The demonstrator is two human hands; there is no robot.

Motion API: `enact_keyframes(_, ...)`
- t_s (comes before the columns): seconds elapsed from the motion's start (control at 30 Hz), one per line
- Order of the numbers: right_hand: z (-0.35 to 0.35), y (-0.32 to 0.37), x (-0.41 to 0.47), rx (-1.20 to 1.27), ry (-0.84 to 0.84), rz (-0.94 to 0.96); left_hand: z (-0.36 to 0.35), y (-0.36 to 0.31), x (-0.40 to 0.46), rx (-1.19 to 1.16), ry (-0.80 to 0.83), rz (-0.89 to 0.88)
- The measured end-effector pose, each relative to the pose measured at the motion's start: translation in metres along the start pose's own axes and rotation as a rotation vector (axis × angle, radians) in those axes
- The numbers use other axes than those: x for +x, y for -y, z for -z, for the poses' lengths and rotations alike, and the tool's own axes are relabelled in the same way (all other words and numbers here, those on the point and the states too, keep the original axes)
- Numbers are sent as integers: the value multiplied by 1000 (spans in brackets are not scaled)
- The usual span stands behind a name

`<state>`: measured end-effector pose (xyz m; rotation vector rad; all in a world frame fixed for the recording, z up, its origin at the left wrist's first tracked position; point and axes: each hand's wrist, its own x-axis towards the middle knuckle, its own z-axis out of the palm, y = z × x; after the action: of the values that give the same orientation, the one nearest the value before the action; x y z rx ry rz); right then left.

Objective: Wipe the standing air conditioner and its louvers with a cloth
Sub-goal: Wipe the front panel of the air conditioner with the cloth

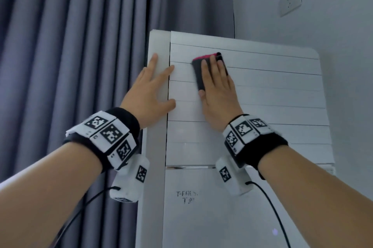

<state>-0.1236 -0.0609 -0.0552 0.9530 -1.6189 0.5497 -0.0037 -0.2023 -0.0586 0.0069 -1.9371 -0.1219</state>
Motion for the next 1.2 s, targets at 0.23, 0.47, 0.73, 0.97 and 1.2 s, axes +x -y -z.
enact_keyframes(0.23, 5, -22, -5, -42, 22, 26, 0, 16, -3, -27, -8, -48)
enact_keyframes(0.47, -2, 12, -2, -13, 13, -37, -11, 14, -2, 35, -57, -62)
enact_keyframes(0.73, -6, 29, -1, 11, 36, 115, -8, 25, -9, -279, -64, -85)
enact_keyframes(0.97, -5, 20, -7, 4, 12, -77, -2, 30, -6, -709, -28, 153)
enact_keyframes(1.2, -20, 85, 3, 64, 3, 84, 6, 24, -6, -1043, -16, 270)
